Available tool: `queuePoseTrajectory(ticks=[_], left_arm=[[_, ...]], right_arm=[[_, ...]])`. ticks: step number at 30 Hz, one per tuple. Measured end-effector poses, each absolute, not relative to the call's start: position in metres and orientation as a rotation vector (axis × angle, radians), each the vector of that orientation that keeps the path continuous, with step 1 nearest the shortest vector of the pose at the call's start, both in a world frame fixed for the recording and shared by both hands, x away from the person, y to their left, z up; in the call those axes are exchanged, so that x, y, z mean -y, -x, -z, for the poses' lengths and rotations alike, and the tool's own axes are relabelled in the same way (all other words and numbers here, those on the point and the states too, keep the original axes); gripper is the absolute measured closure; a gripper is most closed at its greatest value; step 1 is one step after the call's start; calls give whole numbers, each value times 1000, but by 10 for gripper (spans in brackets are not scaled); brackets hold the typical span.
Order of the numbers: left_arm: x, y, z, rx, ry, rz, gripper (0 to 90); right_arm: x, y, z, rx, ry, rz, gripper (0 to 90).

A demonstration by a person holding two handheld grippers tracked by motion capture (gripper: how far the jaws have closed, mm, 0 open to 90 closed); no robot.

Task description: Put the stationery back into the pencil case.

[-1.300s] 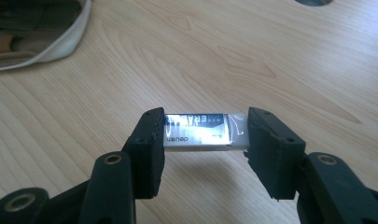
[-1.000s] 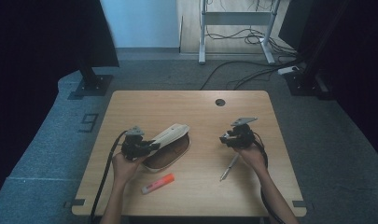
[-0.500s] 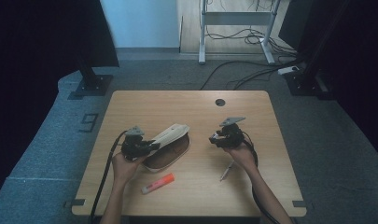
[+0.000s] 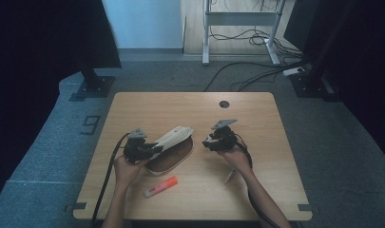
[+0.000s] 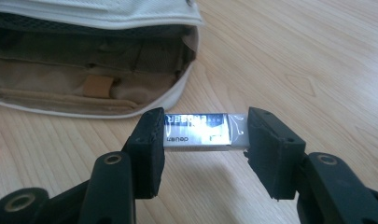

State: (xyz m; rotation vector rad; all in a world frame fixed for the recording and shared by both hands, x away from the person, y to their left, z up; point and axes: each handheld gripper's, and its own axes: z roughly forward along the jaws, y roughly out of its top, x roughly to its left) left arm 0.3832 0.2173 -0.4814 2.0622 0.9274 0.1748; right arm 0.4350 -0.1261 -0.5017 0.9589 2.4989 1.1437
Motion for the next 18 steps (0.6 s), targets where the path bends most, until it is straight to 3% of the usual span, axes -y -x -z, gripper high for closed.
queuePoseTrajectory(ticks=[18], left_arm=[[-218,-383,481,-926,-2060,-177,743]], right_arm=[[85,-442,507,-2539,-913,-1149,473]])
